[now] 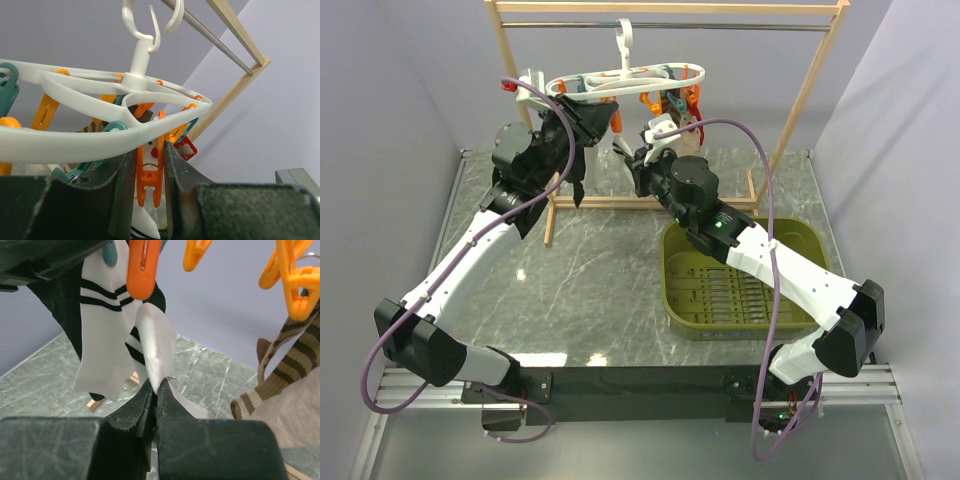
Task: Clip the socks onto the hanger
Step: Clamp the sock onto the hanger.
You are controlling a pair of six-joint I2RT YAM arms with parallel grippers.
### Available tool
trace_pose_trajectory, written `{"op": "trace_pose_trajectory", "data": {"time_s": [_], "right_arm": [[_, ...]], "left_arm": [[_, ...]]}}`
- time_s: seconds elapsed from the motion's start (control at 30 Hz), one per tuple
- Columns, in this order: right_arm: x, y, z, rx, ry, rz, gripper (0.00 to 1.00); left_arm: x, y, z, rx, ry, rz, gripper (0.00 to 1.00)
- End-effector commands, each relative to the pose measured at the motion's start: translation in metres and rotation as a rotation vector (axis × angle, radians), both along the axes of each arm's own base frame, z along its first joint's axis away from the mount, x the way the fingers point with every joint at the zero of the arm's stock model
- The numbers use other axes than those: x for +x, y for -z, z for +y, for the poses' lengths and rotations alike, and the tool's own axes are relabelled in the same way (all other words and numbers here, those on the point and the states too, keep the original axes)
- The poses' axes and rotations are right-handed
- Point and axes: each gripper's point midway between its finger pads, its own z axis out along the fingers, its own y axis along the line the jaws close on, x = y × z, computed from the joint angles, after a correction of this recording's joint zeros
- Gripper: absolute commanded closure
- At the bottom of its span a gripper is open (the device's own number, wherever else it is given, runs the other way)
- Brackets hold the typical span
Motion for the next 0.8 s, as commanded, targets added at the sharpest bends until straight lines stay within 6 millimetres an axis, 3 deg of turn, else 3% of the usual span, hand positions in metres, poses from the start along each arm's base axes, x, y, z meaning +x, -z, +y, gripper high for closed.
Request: {"op": "trace_pose_trajectory", "data": {"time_s": [0.0, 0.77], "right_arm": [[-0.0094, -0.0424, 0.0004, 0.093, -0.033, -0.082, 1.00], [-0.0141, -0.0365, -0.0051, 0.096, -0.030, -0.078, 1.00]], "left_arm": [[-0.0183, -0.0352, 0.0028, -0.024, 0.010, -0.091, 0.84], [-0.0145, -0.0339, 0.0041, -0.020, -0.006, -0.084, 0.84]]}}
